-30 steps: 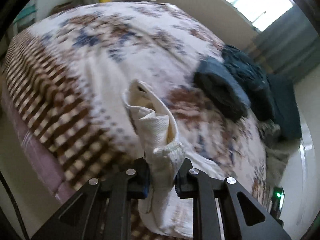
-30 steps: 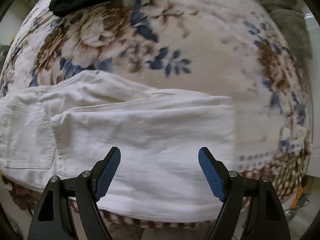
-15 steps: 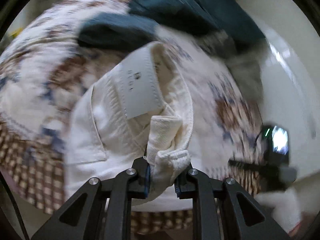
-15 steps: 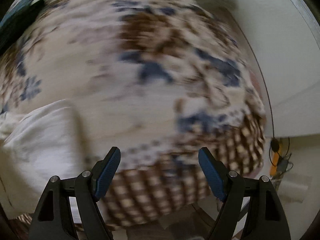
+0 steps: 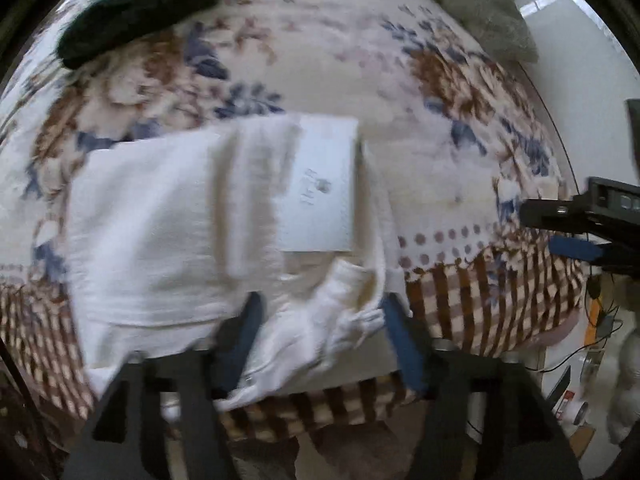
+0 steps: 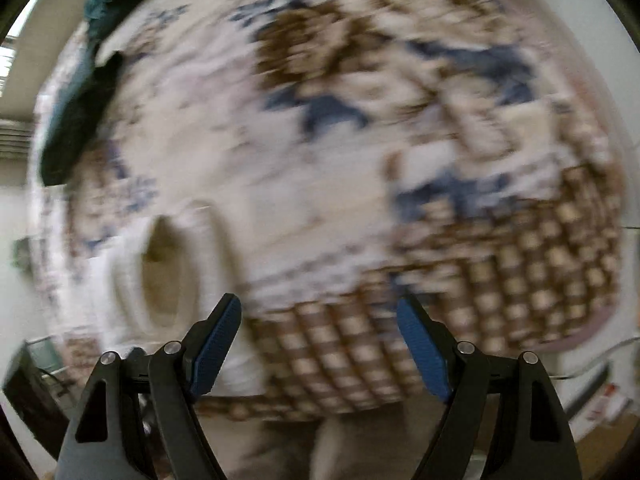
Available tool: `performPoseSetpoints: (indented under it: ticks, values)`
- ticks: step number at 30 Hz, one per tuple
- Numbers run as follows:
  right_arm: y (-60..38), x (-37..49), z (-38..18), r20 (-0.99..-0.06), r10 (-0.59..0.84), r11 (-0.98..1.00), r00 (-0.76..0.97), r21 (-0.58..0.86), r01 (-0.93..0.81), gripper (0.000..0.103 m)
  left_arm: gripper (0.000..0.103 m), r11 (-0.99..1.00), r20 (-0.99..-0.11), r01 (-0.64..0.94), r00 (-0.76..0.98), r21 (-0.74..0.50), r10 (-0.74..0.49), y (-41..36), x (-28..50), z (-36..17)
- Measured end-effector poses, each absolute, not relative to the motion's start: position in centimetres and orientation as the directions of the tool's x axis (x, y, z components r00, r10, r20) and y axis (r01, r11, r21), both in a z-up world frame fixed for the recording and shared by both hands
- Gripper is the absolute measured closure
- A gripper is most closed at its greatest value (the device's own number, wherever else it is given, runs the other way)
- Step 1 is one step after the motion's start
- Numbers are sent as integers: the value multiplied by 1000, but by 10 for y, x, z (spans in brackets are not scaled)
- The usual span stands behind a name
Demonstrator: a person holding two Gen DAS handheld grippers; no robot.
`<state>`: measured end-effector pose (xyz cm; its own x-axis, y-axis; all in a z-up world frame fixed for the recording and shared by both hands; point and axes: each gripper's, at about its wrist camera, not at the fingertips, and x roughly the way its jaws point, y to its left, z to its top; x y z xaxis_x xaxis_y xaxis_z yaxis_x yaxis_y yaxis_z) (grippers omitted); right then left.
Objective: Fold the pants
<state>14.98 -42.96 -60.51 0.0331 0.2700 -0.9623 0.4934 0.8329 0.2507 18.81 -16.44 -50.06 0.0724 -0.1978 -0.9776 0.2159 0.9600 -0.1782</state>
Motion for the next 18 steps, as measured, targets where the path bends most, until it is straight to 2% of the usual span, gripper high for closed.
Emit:
performPoseSetpoints:
  ticks: [2, 7, 11, 12, 13, 14, 15, 16, 18]
  values:
    - [-412, 162, -608, -931, 360, 813, 54, 342, 471, 21, 17, 974, -981, 174, 107, -143, -163, -142, 192, -487]
    - [-365, 195, -631, -843, 535, 767, 43, 507, 394, 21, 16, 998, -989, 24, 133, -60, -62, -77, 212, -477]
    - [-322, 209, -667, -826, 562, 779, -44, 511, 363, 21, 16, 988, -990, -125, 97, 91, 104, -14, 227, -500]
    - [-311, 212, -676, -830, 554, 793, -63, 503, 344, 24, 16, 983, -989, -157, 90, 99, 114, -1, 228, -504]
    - [-303, 214, -679, -846, 529, 815, -66, 484, 319, 54, 16, 977, -991, -191, 85, 90, 107, 10, 230, -508]
    - [-293, 215, -679, -866, 496, 841, -66, 460, 287, 79, 16, 967, -995, -250, 76, 48, 70, 26, 231, -516]
    - [-289, 216, -677, -884, 464, 860, -65, 431, 274, 80, 16, 956, -997, -292, 71, 14, 36, 37, 230, -521]
    - [-285, 215, -672, -902, 429, 878, -55, 402, 259, 92, 16, 947, -998, -320, 63, 0, 21, 45, 231, -527]
    - [-279, 212, -649, -933, 360, 912, -20, 348, 216, 93, 16, 944, -998, -329, 54, 4, 23, 52, 234, -532]
